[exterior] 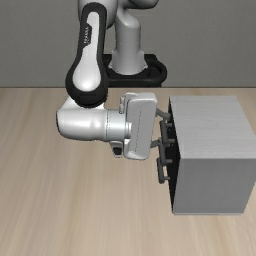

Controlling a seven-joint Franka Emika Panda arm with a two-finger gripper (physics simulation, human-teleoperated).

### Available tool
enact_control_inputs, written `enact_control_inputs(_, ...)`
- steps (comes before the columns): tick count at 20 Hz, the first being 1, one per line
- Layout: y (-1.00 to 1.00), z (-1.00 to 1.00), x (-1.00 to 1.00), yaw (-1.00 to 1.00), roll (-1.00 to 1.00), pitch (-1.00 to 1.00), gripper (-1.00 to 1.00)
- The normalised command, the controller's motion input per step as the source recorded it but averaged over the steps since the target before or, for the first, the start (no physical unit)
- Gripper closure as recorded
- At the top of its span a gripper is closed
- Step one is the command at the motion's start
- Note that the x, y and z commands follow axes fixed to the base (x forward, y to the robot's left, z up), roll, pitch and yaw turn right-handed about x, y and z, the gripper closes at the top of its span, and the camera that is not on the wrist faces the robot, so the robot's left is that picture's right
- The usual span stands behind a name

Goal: Open the top layer of the cabinet

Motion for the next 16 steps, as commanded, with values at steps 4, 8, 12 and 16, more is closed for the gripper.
enact_control_inputs(4,0.00,0.00,0.00,0.00,0.00,0.00,1.00)
enact_control_inputs(8,-0.50,0.00,0.00,0.00,0.00,0.00,1.00)
enact_control_inputs(12,-1.00,0.00,0.00,0.00,0.00,0.00,1.00)
enact_control_inputs(16,-1.00,0.00,0.00,0.00,0.00,0.00,1.00)
